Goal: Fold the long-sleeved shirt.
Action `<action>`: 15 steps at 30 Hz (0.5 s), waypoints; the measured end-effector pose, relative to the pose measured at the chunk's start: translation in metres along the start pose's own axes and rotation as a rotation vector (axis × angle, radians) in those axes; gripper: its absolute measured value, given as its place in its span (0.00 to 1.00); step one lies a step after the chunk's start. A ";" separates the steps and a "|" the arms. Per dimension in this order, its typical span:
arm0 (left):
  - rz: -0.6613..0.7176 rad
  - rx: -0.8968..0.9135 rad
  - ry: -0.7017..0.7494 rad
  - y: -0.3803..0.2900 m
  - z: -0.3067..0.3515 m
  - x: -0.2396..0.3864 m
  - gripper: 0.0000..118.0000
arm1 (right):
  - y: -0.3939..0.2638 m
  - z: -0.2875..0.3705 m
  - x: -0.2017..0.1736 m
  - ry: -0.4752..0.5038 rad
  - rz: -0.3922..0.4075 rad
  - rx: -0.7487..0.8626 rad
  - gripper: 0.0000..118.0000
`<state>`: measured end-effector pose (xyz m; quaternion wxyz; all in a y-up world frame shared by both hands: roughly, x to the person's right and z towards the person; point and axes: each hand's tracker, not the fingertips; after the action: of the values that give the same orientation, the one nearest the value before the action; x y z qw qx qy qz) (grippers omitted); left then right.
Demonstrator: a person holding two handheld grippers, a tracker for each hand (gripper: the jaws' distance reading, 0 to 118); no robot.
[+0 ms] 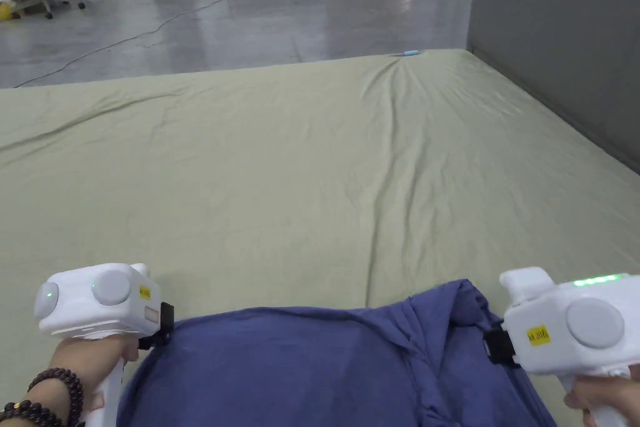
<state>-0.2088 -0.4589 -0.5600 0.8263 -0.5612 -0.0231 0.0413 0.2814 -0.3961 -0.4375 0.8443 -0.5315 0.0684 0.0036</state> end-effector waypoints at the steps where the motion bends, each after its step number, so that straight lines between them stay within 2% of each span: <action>1: -0.080 -0.003 0.035 -0.003 0.003 0.007 0.00 | 0.010 -0.004 0.004 0.011 -0.017 -0.002 0.00; 2: -0.118 0.002 0.038 -0.006 0.007 0.011 0.00 | 0.024 -0.011 0.003 0.006 -0.035 0.001 0.00; 3: -0.120 0.010 0.033 -0.009 0.014 0.012 0.00 | 0.034 -0.014 0.007 0.001 -0.054 0.010 0.06; 5: -0.055 0.021 -0.020 -0.014 0.025 0.009 0.00 | 0.059 -0.026 0.017 -0.025 -0.120 0.031 0.70; 6: -0.033 0.026 -0.041 -0.015 0.029 0.008 0.00 | 0.069 -0.034 0.019 -0.049 -0.139 0.020 0.92; 7: -0.034 0.025 -0.043 -0.018 0.039 0.007 0.00 | 0.079 -0.042 0.022 -0.089 -0.135 -0.023 0.93; 9: -0.045 0.036 -0.042 -0.022 0.047 0.008 0.00 | 0.094 -0.055 0.025 -0.106 -0.128 -0.045 0.91; 12: -0.061 0.048 -0.025 -0.022 0.055 0.007 0.00 | 0.110 -0.076 0.024 -0.088 -0.142 -0.125 0.89; 14: -0.043 0.050 -0.039 -0.023 0.058 0.004 0.00 | 0.118 -0.093 0.019 -0.104 -0.131 -0.160 0.75; 15: -0.035 0.050 -0.047 -0.023 0.058 0.002 0.00 | 0.120 -0.100 0.017 -0.116 -0.124 -0.180 0.65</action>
<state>-0.2104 -0.4138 -0.5175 0.8400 -0.5386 -0.0514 0.0406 0.2774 -0.4349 -0.5892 0.7942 -0.6074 -0.0141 -0.0120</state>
